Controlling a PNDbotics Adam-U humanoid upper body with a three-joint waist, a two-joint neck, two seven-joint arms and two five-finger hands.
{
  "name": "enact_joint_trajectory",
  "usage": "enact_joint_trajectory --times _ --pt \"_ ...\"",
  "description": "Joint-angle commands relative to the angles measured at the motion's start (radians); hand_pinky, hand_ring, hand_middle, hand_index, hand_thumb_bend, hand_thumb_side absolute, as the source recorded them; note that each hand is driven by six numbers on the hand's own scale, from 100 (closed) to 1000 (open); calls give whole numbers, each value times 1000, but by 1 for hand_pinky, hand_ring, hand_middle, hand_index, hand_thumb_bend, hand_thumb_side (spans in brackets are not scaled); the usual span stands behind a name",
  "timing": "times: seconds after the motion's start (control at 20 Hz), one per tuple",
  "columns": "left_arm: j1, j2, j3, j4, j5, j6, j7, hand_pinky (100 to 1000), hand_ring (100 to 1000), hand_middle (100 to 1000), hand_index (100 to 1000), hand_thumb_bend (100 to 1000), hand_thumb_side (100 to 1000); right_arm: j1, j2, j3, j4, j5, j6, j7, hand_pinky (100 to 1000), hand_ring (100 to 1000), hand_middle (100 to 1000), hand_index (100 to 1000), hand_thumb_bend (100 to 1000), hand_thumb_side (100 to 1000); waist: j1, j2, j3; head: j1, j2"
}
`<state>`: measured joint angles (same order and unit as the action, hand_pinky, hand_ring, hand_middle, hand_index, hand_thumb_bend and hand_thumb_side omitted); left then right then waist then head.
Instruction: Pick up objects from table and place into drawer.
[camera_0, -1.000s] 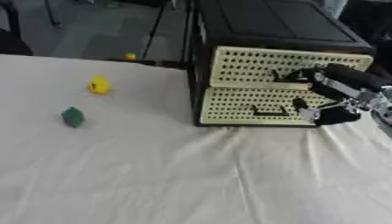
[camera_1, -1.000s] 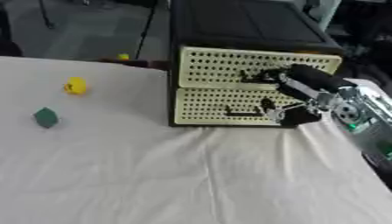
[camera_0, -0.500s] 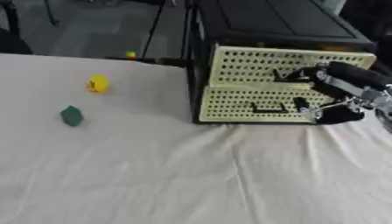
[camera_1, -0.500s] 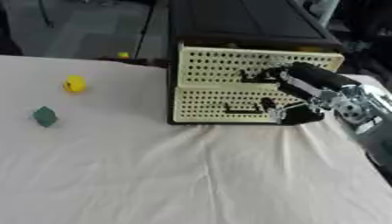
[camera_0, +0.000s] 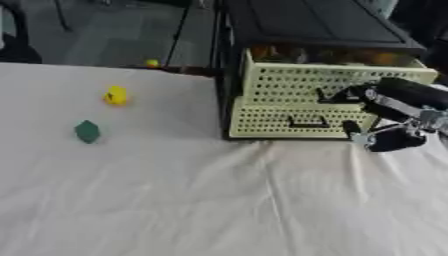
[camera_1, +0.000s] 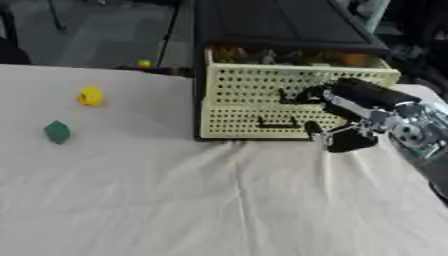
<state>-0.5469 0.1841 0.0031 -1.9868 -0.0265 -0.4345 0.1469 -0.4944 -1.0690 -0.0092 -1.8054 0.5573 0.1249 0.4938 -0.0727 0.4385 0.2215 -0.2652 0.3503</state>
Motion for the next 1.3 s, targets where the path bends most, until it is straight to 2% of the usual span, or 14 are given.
enact_joint_trajectory --times 0.05,0.3,0.6,1.3 --pt "-7 4 7 -13 4 2 4 514 702 846 904 205 942 15 -33 7 -47 54 28 30 100 100 100 571 100 101 6 -28 -5 8 7" --pt "-7 2 9 -13 6 5 7 515 702 846 904 207 941 51 -29 13 -126 99 79 42 100 100 100 566 100 102 8 -36 -15 19 16" --pt "-8 1 11 -13 8 6 10 517 702 846 903 210 939 81 -14 26 -190 101 110 59 100 100 100 560 100 105 12 -42 -24 25 26" --pt "-7 -2 13 -13 15 12 16 519 705 846 902 213 939 104 10 48 -195 95 105 30 100 100 100 549 100 116 17 -57 -50 36 39"
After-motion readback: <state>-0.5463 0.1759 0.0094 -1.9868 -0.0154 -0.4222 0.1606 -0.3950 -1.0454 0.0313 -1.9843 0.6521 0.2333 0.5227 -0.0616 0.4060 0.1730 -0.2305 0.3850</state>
